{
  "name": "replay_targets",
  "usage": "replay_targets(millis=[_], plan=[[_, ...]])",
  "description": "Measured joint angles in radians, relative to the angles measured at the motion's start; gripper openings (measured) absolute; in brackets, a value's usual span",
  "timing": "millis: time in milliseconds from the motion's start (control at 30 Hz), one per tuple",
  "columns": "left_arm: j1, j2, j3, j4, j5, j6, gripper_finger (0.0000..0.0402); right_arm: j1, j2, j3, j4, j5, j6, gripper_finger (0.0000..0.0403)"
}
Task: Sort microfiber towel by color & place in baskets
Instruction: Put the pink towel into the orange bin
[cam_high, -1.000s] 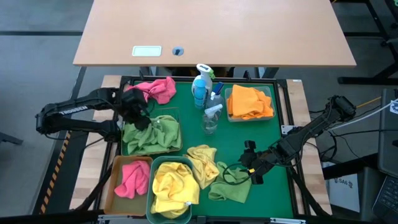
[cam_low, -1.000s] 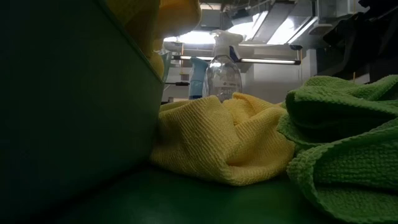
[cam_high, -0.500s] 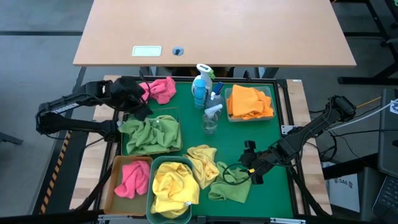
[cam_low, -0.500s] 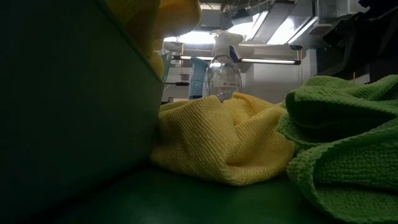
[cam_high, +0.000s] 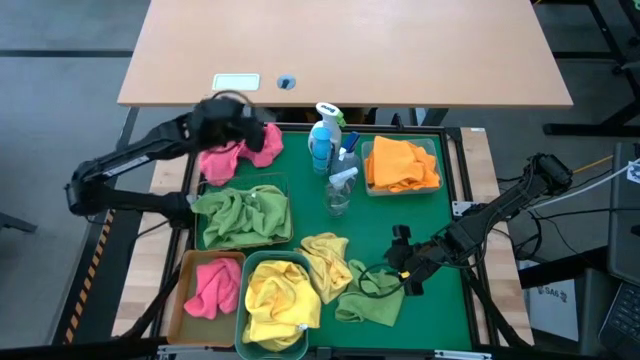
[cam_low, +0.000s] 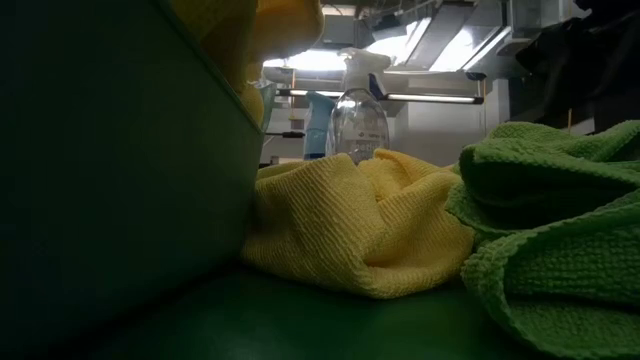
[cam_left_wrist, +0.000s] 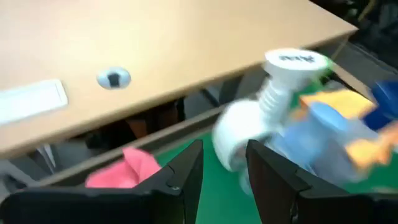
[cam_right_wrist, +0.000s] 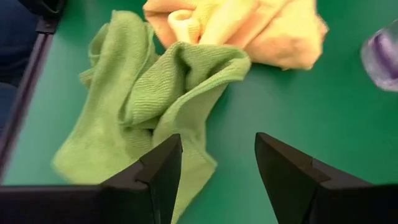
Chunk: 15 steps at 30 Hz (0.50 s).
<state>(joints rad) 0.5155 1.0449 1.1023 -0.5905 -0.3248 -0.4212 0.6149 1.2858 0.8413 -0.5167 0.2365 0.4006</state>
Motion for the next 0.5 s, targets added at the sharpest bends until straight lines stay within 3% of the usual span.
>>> replay_targets(millis=[267, 500], plan=[[0.220, 0.206, 0.000, 0.024, 0.288, 0.031, 0.0118, 0.000, 0.000, 0.000, 0.000, 0.051, -0.011, 0.0205], [0.300, 0.350, 0.000, -0.082, 0.352, 0.054, 0.0118, 0.000, 0.000, 0.000, 0.000, 0.051, -0.005, 0.0205]])
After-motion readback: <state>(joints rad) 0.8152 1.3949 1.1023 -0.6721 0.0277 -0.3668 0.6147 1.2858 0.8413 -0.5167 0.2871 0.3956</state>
